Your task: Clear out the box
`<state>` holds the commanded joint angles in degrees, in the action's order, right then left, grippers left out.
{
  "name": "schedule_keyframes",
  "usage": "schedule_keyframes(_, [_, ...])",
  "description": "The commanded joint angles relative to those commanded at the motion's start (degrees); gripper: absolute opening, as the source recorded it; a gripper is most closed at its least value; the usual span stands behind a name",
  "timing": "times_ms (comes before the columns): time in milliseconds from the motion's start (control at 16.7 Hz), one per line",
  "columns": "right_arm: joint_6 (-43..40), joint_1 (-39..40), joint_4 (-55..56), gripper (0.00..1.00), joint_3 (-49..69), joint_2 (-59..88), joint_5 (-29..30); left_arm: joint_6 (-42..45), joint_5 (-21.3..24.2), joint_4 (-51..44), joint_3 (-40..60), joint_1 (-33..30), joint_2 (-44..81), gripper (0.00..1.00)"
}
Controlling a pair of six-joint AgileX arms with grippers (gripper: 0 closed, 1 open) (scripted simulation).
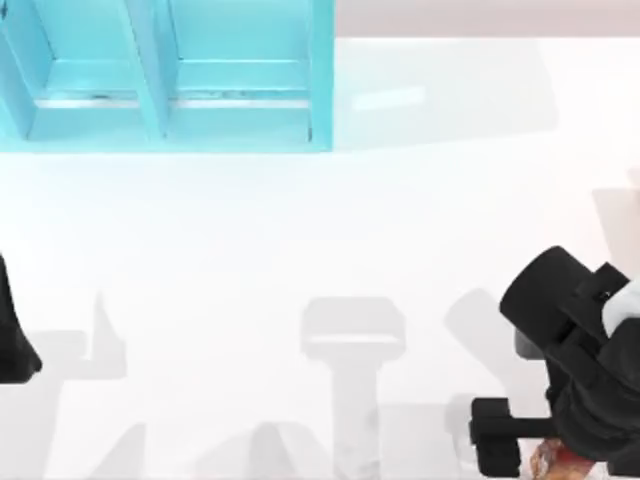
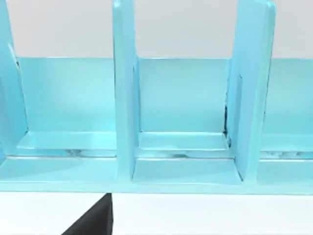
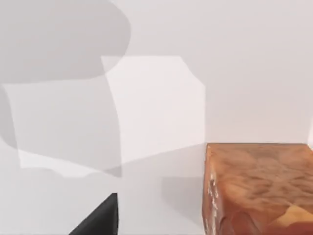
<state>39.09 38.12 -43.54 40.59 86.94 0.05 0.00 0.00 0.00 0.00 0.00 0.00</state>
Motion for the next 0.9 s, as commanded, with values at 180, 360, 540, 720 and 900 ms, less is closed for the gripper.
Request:
schedule_keyframes(180, [0.0, 0.0, -3.6, 1.00, 2.3, -1.1, 0.0, 0.0, 0.0, 0.0, 0.0, 0.0, 0.0, 1.00])
schedule_keyframes(360, [0.0, 0.0, -9.9, 1.00, 6.3, -3.3, 0.0, 0.0, 0.0, 0.0, 0.0, 0.0, 0.0, 1.00])
schedule_keyframes(540, [-0.1, -0.1, -16.4, 1.00, 10.4, -5.8, 0.0, 0.0, 0.0, 0.0, 0.0, 0.0, 0.0, 1.00])
schedule_keyframes(720, [-0.3, -0.2, -20.3, 1.00, 12.8, -7.4, 0.0, 0.0, 0.0, 0.0, 0.0, 0.0, 0.0, 1.00])
schedule_keyframes(900, [-0.3, -0.2, -20.6, 1.00, 13.0, -7.6, 0.0, 0.0, 0.0, 0.0, 0.0, 0.0, 0.0, 1.00])
